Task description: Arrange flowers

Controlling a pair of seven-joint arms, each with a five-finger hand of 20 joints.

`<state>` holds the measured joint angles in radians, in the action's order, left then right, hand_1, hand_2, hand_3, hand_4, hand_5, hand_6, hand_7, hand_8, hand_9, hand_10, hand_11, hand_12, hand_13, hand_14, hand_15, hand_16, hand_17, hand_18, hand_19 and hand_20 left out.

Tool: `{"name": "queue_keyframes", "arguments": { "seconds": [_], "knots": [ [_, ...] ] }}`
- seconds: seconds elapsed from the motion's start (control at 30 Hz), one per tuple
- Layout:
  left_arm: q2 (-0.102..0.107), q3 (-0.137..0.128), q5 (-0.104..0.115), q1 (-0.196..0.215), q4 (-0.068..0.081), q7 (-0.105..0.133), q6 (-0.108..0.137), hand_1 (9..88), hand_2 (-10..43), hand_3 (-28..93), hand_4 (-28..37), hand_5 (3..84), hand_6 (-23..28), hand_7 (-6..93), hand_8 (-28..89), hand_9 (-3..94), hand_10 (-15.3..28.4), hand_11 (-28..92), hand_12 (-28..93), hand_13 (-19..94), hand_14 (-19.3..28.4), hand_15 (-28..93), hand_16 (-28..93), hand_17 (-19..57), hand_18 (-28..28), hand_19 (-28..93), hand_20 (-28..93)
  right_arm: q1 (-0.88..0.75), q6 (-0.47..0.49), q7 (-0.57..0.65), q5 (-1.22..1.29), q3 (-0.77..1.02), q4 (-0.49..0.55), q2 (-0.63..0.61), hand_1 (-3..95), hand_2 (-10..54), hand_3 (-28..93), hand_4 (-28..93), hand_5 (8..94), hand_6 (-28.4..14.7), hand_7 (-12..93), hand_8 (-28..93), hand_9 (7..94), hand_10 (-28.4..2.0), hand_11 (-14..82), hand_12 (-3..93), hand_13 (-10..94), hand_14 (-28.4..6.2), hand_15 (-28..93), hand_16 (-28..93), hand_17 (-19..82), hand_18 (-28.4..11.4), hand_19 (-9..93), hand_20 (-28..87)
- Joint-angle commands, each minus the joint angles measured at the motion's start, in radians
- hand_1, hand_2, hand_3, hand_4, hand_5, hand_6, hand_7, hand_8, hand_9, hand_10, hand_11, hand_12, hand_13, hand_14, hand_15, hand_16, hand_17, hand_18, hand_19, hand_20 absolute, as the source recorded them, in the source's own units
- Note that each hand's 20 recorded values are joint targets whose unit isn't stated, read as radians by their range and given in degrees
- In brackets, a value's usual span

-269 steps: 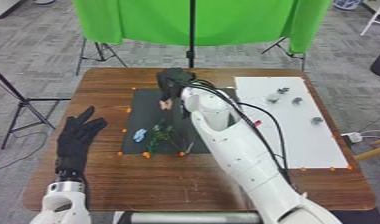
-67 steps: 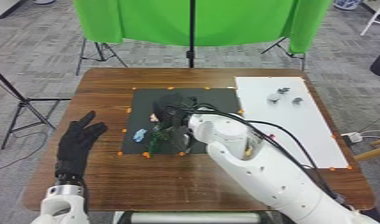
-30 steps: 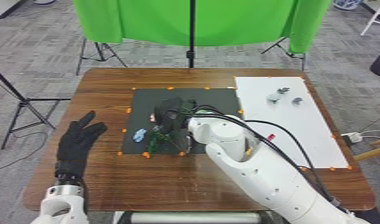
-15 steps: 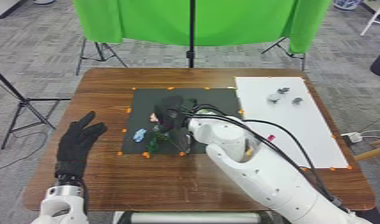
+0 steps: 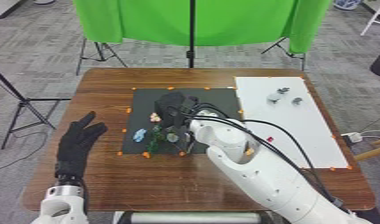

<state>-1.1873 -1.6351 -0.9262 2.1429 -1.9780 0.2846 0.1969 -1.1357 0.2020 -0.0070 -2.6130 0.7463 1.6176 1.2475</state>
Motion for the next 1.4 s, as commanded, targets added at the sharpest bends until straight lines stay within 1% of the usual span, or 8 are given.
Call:
{"name": "queue_keyframes", "arguments": {
  "seconds": [0.03,0.33,0.5,0.63,0.9,1.03,1.2,1.4],
  "knots": [
    [-0.005,-0.002,-0.006,0.009,0.002,-0.013,-0.012,17.0,2.5,65,-28.3,43.0,3.7,9.1,-4,46.8,13.7,21,17,38,16.4,21,7,5.3,14.2,10,26,-0.002,-0.003,-0.001,-0.008,0.025,0.001,-0.002,52.6,-9.5,52,-17,74.7,2.8,24,10,79.1,-10.5,21.7,24.4,87,-1.9,57,34,59,-11.1,93,55],
    [-0.001,-0.009,-0.006,0.015,-0.006,-0.015,-0.004,17.0,2.5,65,-28.3,43.0,3.7,9.0,-4,46.7,13.7,21,17,38,16.4,20,7,5.3,14.2,10,26,-0.006,-0.098,0.159,0.160,0.185,0.173,-0.125,43.6,-4.6,54,-15,70.1,2.3,22,8,76.6,-11.7,21.2,22.4,85,-3.6,57,33,58,-11.6,93,54],
    [0.000,-0.010,-0.007,0.019,-0.004,-0.011,-0.008,17.0,2.5,65,-28.3,43.0,3.7,9.0,-4,46.8,13.8,21,17,38,16.4,20,7,5.3,14.2,10,26,-0.047,-0.034,0.269,0.173,0.329,0.211,-0.200,40.0,-4.6,58,-15,68.9,2.0,19,5,76.9,-12.4,21.1,22.5,85,-4.1,58,33,57,-12.0,93,54],
    [-0.003,-0.011,-0.006,0.026,-0.007,-0.005,-0.005,17.1,2.6,65,-28.3,43.0,3.6,9.0,-4,46.8,13.8,21,17,38,16.4,20,7,5.4,14.1,10,26,-0.041,0.043,0.335,0.162,0.386,0.142,-0.222,36.5,-4.6,60,-14,68.5,2.2,18,-7,78.9,-13.1,24.9,25.0,86,-4.7,59,33,58,-12.4,93,54],
    [-0.011,-0.004,-0.013,0.020,-0.005,0.000,-0.012,17.2,2.6,65,-28.3,43.0,3.7,9.0,-4,46.8,13.8,21,17,38,16.4,20,7,5.4,14.2,10,26,-0.021,0.141,0.316,-0.016,0.470,-0.095,-0.137,37.1,-7.5,60,-13,67.0,2.6,17,-8,79.7,-12.7,26.3,25.9,86,-4.7,59,33,59,-12.5,93,55],
    [-0.015,-0.006,-0.009,0.026,-0.008,0.002,-0.006,17.3,2.6,65,-28.3,43.0,3.6,9.0,-4,46.8,13.8,21,17,38,16.4,20,7,5.4,14.1,10,26,-0.040,0.205,0.311,-0.099,0.533,-0.156,-0.103,37.0,-9.1,61,-14,65.9,3.2,15,-8,78.6,-12.6,23.5,24.6,86,-4.4,59,33,59,-12.4,93,55],
    [-0.018,-0.013,-0.006,0.038,-0.012,0.005,0.000,17.3,2.5,65,-28.3,42.9,3.6,9.0,-4,46.8,13.7,21,17,38,16.5,20,7,5.3,14.2,10,26,-0.080,0.129,0.336,-0.104,0.584,-0.143,-0.135,36.6,-9.4,60,-14,64.6,3.2,15,-8,77.4,-13.0,22.6,24.3,86,-4.4,59,33,59,-12.6,93,55],
    [-0.016,-0.013,-0.005,0.039,-0.013,0.007,0.000,17.2,2.4,65,-28.3,42.9,3.6,9.1,-4,46.8,13.7,21,17,38,16.4,20,7,5.3,14.2,10,26,-0.150,0.050,0.380,-0.019,0.658,-0.047,-0.194,36.2,-9.0,60,-14,64.7,3.1,15,-8,77.0,-13.6,23.1,24.6,86,-4.4,59,33,59,-12.5,93,55]
  ]
}}
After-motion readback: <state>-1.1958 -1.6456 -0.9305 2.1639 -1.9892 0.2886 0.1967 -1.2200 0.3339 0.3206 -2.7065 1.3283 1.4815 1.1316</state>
